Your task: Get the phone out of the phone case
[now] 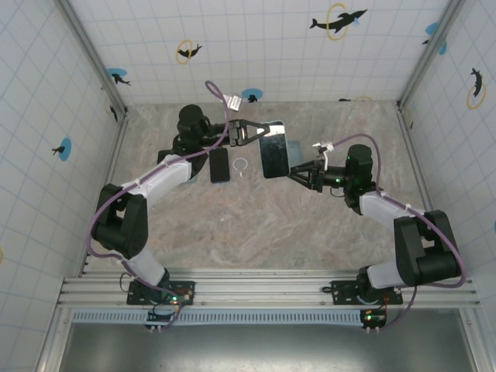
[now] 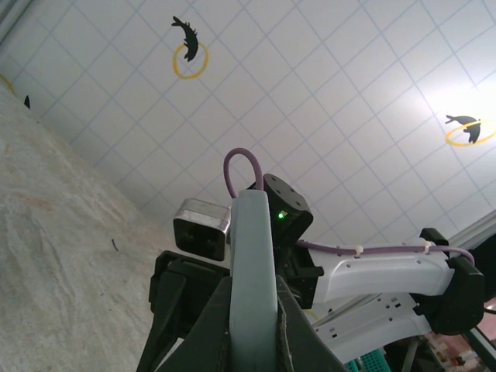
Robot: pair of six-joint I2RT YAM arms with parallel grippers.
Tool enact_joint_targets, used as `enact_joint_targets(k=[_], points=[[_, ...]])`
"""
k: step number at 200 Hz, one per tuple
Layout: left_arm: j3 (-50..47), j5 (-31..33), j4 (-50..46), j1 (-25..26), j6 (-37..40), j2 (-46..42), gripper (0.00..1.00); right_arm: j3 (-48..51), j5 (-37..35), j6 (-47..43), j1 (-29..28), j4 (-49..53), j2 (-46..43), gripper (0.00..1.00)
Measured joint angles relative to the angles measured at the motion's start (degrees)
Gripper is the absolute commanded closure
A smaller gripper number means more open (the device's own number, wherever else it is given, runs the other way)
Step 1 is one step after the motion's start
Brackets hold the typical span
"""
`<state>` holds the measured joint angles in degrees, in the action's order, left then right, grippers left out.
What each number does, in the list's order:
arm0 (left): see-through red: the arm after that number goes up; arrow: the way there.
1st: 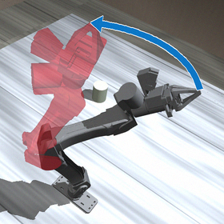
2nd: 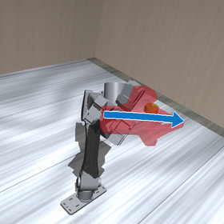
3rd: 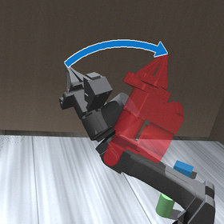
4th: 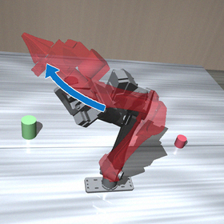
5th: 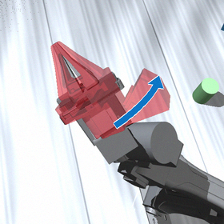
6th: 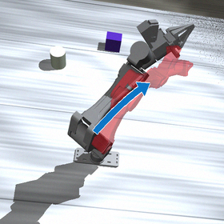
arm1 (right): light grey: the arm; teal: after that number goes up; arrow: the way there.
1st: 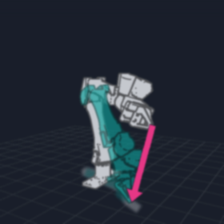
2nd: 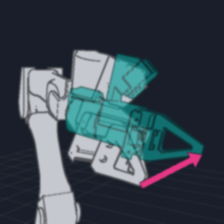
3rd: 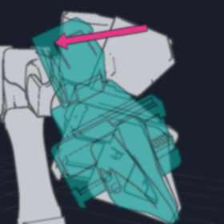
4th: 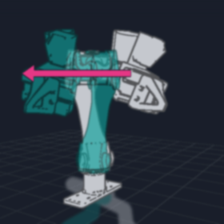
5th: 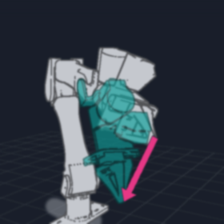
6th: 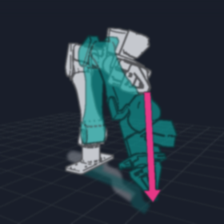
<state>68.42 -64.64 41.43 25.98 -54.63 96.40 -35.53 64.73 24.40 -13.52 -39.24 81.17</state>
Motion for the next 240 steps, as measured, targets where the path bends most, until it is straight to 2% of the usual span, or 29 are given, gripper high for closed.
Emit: enact_joint_targets(k=[52, 99, 173, 240], points=[[0.00, -0.31, 0.22, 0.00, -0.90, 0.00, 0.97, 0.02, 1.77, 1.68, -0.04, -2.43, -0.74, 0.67], [0.26, -0.76, -0.13, 0.13, -0.90, 0.00, 0.97, 0.02, 4.04, -2.34, -0.39, 0.42, -3.61, 0.64], [0.31, -0.04, -0.96, 0.17, -0.87, 0.00, 0.97, 0.00, 5.84, -4.35, -2.03, 2.21, -3.63, 0.65], [0.31, -0.04, -1.03, 0.17, -0.92, 0.00, 0.97, 0.02, 5.38, -1.31, -2.01, -0.50, -3.61, 0.66]])
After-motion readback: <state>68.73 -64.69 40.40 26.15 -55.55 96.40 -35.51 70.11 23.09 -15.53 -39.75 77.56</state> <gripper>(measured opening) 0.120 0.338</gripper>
